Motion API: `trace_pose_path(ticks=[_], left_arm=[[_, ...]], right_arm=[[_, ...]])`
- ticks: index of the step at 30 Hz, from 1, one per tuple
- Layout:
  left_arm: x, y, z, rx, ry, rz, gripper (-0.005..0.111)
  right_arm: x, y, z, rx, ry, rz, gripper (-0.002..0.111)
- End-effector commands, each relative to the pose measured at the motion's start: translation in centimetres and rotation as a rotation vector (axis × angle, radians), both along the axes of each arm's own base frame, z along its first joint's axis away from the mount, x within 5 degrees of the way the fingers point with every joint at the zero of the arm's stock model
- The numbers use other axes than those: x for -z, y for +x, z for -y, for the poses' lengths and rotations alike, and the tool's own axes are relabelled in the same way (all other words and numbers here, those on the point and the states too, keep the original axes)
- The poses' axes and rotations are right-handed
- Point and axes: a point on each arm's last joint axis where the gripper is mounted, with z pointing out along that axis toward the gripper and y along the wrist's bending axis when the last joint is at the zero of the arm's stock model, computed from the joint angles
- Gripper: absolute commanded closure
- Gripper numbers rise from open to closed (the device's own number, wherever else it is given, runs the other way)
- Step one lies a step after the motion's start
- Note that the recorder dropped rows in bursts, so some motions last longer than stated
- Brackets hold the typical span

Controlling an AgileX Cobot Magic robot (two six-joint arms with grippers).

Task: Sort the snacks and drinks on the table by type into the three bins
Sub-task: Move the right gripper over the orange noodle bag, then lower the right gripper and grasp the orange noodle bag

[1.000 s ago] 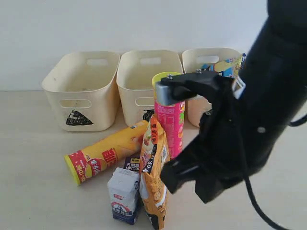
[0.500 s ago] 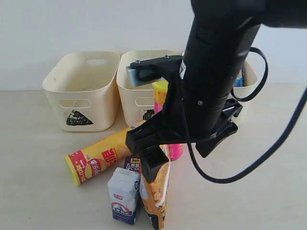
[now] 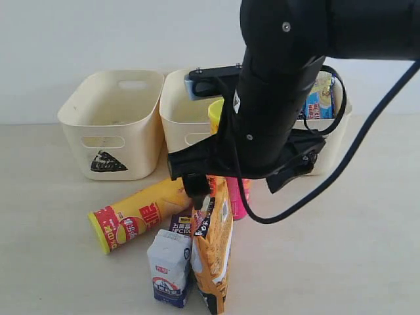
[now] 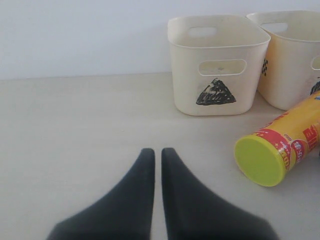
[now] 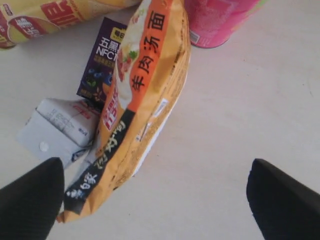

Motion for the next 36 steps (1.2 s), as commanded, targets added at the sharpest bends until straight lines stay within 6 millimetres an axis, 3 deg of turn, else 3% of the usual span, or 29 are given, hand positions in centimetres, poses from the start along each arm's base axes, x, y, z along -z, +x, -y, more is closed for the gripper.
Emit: trace_pose_path(ticks=[1, 17, 36], left_arm=[[-0.2, 0.0, 0.1, 0.007, -0.010, 0.016, 0.103], [-0.2, 0.0, 0.1, 0.007, -0.010, 0.016, 0.103], [-0.2, 0.0, 0.1, 0.007, -0.010, 0.016, 0.103]], right_arm=[[1.1, 0.9, -0.3, 0.033, -0.008, 0.001, 0.021], [5.1, 2.6, -2.1, 0.091, 0.009, -0.023, 0.021], [11.6, 4.3, -4.1, 0.113, 0.008, -0.067, 0.021]])
